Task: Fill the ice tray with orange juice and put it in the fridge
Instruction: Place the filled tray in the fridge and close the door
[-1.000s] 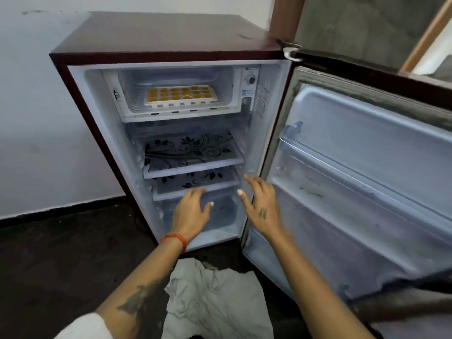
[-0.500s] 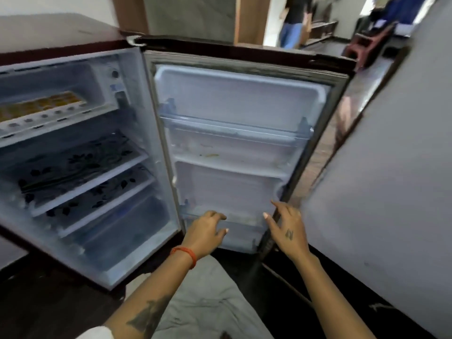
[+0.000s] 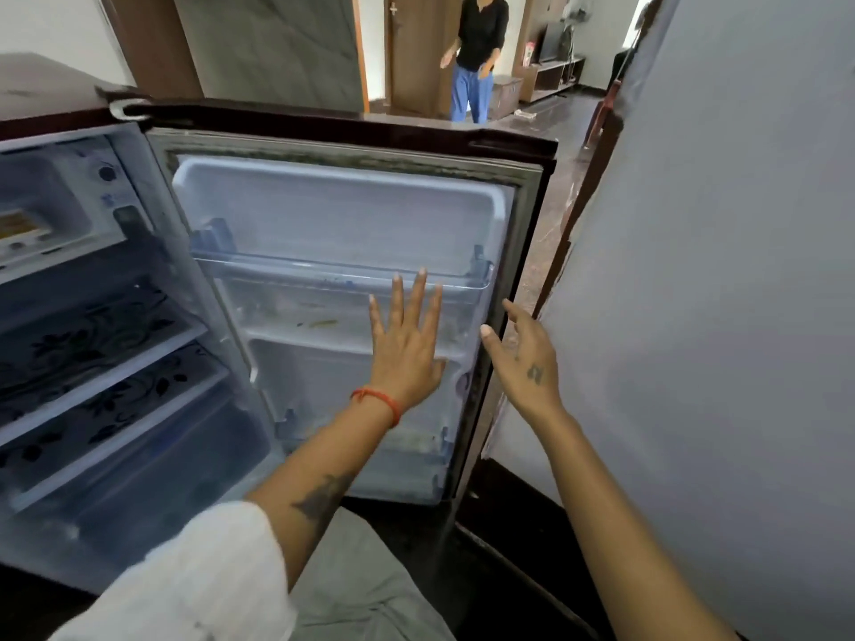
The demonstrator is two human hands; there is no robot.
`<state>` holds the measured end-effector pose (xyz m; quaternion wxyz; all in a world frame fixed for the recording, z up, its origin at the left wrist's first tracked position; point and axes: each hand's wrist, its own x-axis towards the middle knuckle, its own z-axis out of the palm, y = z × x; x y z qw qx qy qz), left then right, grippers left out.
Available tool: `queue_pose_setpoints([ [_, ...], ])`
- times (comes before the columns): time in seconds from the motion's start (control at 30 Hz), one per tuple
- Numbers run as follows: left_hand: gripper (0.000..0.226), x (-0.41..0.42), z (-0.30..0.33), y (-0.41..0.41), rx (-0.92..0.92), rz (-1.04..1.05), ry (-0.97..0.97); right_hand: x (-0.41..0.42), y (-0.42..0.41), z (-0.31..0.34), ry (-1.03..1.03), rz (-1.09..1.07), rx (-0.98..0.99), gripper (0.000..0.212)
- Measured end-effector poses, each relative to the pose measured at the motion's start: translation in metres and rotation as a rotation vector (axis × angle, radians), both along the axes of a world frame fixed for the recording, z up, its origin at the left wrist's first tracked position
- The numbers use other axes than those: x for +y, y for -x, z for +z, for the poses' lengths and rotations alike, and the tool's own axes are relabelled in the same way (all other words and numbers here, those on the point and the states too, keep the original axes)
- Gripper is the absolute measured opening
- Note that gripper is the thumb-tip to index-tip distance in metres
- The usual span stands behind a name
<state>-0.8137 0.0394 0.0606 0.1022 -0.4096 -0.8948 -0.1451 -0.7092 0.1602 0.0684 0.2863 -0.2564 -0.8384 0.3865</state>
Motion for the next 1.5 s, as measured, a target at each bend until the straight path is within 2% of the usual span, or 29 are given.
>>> queue_pose_setpoints([
  [0.13, 0.097, 0.036, 0.014, 0.033, 0.017, 0.106, 0.134, 0.014, 0.004, -0.006, 0.043, 0.043, 0.017, 0.057],
  [0.3, 0.065, 0.038, 0.012, 0.036, 0.065, 0.108, -0.028, 0.035, 0.005, -0.020, 0.065, 0.044, 0.035, 0.054],
  [0.47, 0.050, 0.019, 0.004, 0.033, 0.138, 0.087, -0.189, 0.034, 0.013, -0.031, 0.090, -0.051, 0.119, 0.052],
  [0.53, 0.049, 0.005, -0.002, 0.028, 0.143, 0.080, -0.239, 0.026, 0.015, -0.031, 0.123, -0.095, 0.152, 0.057],
  [0.63, 0.046, -0.020, -0.008, 0.017, 0.135, 0.066, -0.298, 0.010, 0.015, -0.030, 0.163, -0.135, 0.233, 0.075],
  [0.73, 0.045, -0.055, -0.012, 0.005, 0.101, 0.038, -0.355, -0.007, 0.011, -0.030, 0.239, -0.092, 0.299, 0.085],
  [0.83, 0.045, -0.092, -0.017, -0.006, 0.061, 0.040, -0.399, -0.030, 0.003, -0.039, 0.245, -0.029, 0.318, 0.082],
  [1.07, 0.058, -0.196, -0.031, -0.027, -0.059, 0.111, -0.491, -0.125, -0.030, -0.057, 0.032, 0.012, 0.355, 0.082],
  [1.23, 0.072, -0.282, -0.031, -0.050, -0.209, 0.287, -0.651, -0.209, -0.038, -0.062, -0.112, 0.043, 0.376, 0.069],
  [1.37, 0.080, -0.343, -0.029, -0.076, -0.268, 0.358, -0.698, -0.266, -0.032, -0.060, -0.212, 0.032, 0.491, 0.058],
  [1.5, 0.089, -0.389, -0.026, -0.093, -0.310, 0.414, -0.734, -0.326, -0.019, -0.052, -0.015, 0.215, 0.619, 0.028],
])
